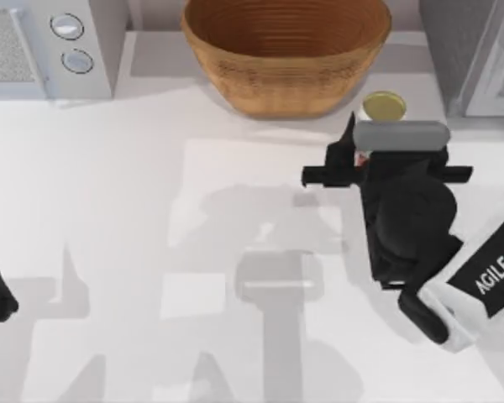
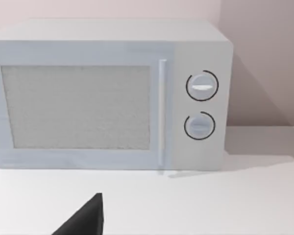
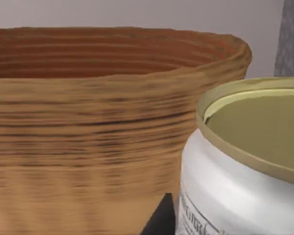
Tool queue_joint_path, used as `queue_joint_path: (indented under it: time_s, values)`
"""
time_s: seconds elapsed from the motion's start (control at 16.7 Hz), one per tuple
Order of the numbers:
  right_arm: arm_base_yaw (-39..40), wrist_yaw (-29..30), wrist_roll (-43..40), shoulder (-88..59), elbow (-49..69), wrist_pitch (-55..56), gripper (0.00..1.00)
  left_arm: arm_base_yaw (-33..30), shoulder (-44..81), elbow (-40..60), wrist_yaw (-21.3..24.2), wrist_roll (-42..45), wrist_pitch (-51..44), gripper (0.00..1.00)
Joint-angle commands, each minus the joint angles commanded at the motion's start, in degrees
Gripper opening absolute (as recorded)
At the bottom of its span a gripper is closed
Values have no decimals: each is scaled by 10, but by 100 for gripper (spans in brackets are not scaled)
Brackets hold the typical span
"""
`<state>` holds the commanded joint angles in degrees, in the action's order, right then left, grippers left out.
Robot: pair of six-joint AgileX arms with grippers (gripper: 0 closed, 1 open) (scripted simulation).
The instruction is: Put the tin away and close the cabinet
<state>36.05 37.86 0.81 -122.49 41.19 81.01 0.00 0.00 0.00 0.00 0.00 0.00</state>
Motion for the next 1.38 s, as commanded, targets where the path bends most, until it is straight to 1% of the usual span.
queue_joint_path:
  time_s: [0.6, 1.02, 1.2, 1.38]
  values:
    - [1, -1, 2, 167, -9, -158, 0, 0, 0, 0, 0, 0, 0, 100]
    - [1, -1, 3, 180, -8, -171, 0, 0, 0, 0, 0, 0, 0, 100]
    - [-12, -14, 2, 214, -21, -192, 0, 0, 0, 0, 0, 0, 0, 100]
    - [-40, -43, 1, 297, -54, -242, 0, 0, 0, 0, 0, 0, 0, 100]
